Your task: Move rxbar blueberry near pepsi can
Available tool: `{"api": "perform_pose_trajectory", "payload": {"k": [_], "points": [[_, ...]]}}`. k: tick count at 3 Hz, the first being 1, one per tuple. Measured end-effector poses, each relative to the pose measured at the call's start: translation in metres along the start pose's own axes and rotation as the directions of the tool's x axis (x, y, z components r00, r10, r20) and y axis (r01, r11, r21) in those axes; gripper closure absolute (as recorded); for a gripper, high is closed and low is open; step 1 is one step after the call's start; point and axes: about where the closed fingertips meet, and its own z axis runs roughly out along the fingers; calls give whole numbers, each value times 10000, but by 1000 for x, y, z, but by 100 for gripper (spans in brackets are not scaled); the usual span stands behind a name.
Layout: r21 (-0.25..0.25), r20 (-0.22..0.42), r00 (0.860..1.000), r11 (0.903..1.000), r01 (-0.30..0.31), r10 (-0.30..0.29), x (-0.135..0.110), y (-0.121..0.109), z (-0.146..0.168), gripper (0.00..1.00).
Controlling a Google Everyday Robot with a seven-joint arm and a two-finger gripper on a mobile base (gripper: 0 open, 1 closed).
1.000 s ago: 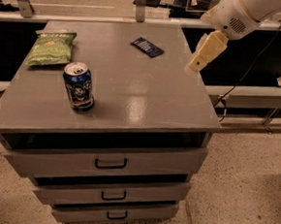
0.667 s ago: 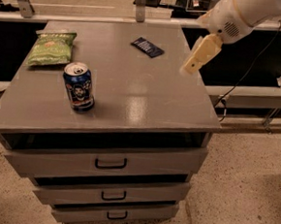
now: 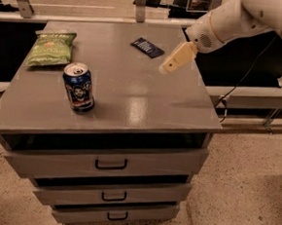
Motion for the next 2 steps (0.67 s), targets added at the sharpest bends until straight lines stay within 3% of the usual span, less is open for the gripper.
{"api": "perform_pose_trajectory", "payload": {"k": [1,2], "points": [[174,808,9916,9945,-1030,1013,-4,-26,37,0],[177,1716,9637,9774,-2105,2044,-14,-55,82,0]]}}
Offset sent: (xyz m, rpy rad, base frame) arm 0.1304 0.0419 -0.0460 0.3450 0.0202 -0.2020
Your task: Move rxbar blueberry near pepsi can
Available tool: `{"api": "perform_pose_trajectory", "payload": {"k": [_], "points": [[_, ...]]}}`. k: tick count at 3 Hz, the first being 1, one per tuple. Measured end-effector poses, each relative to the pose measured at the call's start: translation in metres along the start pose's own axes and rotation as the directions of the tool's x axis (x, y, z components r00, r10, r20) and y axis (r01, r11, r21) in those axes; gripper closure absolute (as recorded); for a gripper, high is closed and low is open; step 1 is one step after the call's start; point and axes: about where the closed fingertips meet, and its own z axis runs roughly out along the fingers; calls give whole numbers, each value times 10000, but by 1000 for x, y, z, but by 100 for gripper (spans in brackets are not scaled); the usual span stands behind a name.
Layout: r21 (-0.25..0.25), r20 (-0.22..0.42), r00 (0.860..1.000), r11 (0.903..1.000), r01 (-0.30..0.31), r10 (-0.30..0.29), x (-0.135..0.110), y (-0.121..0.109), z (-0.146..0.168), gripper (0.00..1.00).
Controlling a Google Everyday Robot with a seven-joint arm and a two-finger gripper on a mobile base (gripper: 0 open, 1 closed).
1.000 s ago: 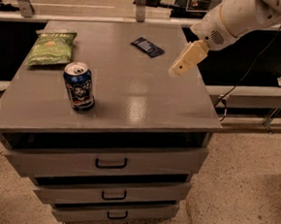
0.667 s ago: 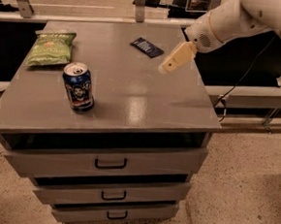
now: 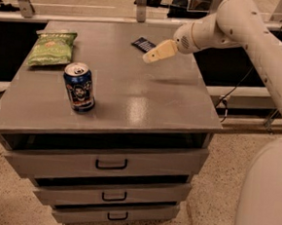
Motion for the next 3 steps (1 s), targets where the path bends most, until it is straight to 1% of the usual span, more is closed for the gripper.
{"api": "perform_pose_trajectory", "payload": {"k": [1,2,3], "points": [[151,514,9967,9978,-642,634,-6,-19,32,0],[412,685,9935,9947,-943,913,-11,-32,64,0],[618,653,9921,9919,-1112,1072,-13,-39,85,16]]}}
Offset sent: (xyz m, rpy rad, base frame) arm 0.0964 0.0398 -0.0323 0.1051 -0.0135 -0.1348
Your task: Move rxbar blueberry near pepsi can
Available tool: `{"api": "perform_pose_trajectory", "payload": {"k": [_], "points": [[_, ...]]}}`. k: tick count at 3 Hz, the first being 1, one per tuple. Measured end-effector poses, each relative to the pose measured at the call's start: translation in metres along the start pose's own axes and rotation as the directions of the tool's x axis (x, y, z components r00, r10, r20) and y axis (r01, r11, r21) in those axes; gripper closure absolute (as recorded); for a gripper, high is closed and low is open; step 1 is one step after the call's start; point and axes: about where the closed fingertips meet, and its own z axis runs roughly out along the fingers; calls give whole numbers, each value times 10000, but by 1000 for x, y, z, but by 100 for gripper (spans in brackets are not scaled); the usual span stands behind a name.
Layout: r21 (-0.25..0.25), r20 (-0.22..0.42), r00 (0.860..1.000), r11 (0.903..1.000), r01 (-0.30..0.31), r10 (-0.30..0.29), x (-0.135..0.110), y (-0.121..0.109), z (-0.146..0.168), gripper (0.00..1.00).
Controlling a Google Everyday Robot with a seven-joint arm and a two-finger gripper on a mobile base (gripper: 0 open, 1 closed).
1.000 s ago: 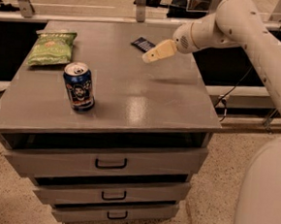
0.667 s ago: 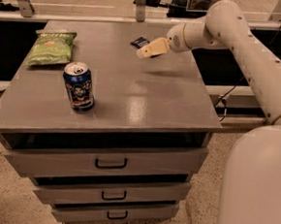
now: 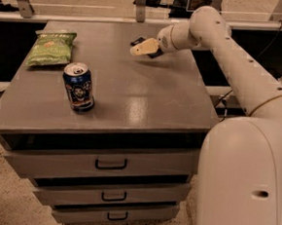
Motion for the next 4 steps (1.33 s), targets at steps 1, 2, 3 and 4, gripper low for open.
{"api": "perform_pose_trajectory", "payload": {"k": [1,2,3,4], "points": [[149,-154,9999,9999,-33,35,3,-2,14,41],[287,-314,9995,9996,43,-34,6,-5,17,64],[374,-441,9979,9981,491,-474,2,-4,10,88],[77,-515,9923,9936,1129,-1124,-7,6,-10,100]]}}
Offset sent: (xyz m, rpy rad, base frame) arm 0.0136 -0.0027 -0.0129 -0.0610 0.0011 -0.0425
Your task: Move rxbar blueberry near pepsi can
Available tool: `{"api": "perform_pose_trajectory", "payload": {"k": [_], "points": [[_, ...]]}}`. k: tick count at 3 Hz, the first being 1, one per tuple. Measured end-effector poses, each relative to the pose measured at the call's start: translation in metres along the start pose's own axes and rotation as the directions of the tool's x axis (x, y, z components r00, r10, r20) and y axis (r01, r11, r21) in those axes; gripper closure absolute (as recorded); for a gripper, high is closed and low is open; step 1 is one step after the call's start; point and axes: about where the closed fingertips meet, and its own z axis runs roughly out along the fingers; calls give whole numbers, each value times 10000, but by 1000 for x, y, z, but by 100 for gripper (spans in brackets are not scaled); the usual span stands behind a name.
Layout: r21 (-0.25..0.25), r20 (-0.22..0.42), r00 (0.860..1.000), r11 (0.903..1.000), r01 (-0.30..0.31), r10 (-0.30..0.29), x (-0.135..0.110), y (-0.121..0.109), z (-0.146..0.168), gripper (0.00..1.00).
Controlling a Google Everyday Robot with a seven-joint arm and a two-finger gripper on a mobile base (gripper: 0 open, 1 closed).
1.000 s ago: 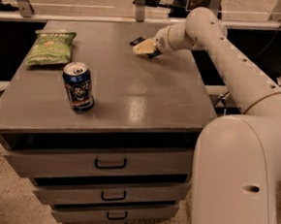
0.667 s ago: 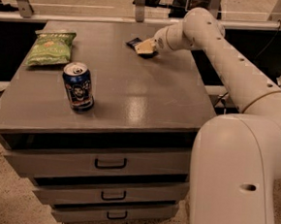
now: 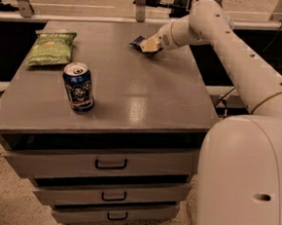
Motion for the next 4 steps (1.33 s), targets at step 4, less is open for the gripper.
{"api": "perform_pose_trajectory", "payload": {"k": [4], "points": [[-5414,646,9648,8031,2486,-2551,40,132,-89,100]]}}
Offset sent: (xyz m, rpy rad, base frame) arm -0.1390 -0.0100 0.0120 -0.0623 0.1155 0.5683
